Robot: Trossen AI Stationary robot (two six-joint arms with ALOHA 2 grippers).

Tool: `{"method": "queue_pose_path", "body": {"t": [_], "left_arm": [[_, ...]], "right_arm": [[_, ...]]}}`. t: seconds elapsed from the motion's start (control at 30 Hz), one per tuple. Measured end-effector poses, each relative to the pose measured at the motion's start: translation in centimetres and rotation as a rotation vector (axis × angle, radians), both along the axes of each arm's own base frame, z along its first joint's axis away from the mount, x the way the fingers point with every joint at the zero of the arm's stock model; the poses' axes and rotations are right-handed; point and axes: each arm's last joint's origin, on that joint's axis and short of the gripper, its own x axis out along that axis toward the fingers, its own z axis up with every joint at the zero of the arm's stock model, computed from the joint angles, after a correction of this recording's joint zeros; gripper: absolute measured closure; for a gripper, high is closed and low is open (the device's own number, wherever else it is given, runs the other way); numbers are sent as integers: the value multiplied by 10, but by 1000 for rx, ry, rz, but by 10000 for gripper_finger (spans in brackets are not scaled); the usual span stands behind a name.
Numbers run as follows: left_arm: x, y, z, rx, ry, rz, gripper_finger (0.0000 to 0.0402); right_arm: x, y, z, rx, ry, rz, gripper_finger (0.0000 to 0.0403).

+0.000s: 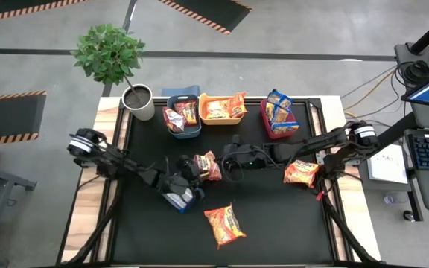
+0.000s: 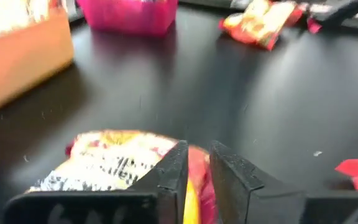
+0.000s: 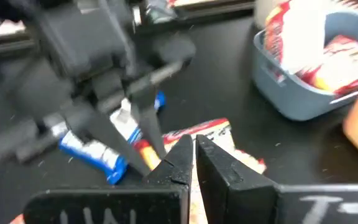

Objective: Sort Maruchan noodles
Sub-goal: Put the red noodle pack into the blue bin

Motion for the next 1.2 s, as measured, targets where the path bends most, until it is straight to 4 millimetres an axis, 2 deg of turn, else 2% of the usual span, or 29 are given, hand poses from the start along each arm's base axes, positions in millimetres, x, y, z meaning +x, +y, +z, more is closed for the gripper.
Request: {"method": "queue_pose_path", "body": {"t": [0.17, 0.3, 0.5, 0.67, 0.73, 0.87, 1.03, 1.2], "left_arm": [[1, 5, -20, -77, 93, -28, 364], [-7, 4, -24, -134, 206, -54, 365], [-27, 1, -16, -170, 369, -97, 365], [-32, 4, -2, -143, 365, -117, 365], [-32, 4, 2, -133, 351, -121, 365], [-32, 5, 2, -126, 349, -113, 365], [-31, 5, -4, -116, 367, -100, 365], [-30, 5, -8, -112, 378, -95, 365]], "right_arm": [[-9, -2, -12, 5, -17, -47, 392], [-12, -2, -19, 25, -16, -57, 392], [-11, -8, -25, 75, 0, -93, 392], [-9, -22, -22, 201, -22, -58, 379], [-8, -30, -23, 262, -22, -45, 358], [-6, -46, -34, 380, 8, -101, 290], [2, -61, -60, 524, 48, -175, 195], [18, -63, -92, 590, 60, -172, 121]]}}
